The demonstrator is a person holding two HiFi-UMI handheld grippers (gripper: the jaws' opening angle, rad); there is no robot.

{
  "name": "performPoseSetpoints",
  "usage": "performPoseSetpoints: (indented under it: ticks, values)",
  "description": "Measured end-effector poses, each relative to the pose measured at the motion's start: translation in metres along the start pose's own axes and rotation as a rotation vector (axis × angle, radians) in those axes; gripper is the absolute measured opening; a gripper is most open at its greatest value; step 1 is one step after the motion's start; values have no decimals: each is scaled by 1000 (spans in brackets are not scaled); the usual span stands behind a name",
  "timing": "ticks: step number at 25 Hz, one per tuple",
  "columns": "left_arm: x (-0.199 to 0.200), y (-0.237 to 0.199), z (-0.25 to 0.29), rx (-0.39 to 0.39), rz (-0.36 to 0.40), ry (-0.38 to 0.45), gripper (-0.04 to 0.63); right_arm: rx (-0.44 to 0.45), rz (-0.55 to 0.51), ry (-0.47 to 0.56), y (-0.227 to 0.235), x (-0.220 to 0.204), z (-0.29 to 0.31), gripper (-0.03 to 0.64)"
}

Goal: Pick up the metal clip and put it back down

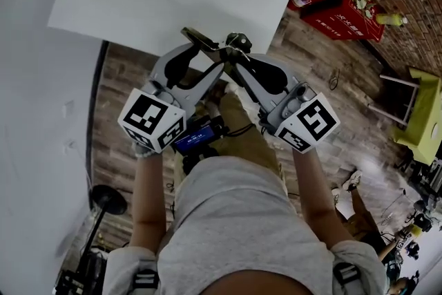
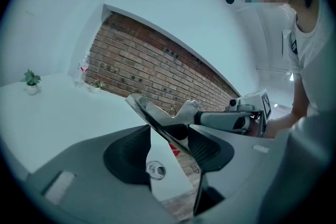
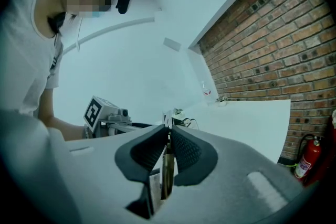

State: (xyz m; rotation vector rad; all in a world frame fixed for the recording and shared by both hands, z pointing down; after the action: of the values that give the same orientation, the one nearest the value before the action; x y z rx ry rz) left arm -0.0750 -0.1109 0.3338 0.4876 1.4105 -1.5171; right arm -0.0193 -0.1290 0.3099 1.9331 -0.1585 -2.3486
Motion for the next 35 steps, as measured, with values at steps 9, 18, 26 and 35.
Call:
performPoseSetpoints:
  ticks: [9,18,26,35]
  values:
    - [-27,-18,4,72,-84,1,229,50,23,-78,5,-27,11,37]
    - [-60,-45,-1,163,-146,-19,218,106,57,-120,9,-53,32,35]
    - [-78,-48,-10,220,-201,-27,207,134,67,-182,13,-74,38,35]
    - [-88,-52,-15,238,-230,-18,181,146,106,-253,18,-116,48,35]
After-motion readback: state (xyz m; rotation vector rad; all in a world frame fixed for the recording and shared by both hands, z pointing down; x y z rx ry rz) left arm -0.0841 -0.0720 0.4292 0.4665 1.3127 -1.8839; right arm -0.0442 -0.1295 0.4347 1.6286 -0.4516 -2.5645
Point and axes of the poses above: the fingertips, and each gripper's own axes: z forward along the fingers, y to its right, x out of its top, the point moved 1 cm from there along -z, backward along the fingers, and after that the axes turned 11 degrees about -z, right-handed, at the moved point
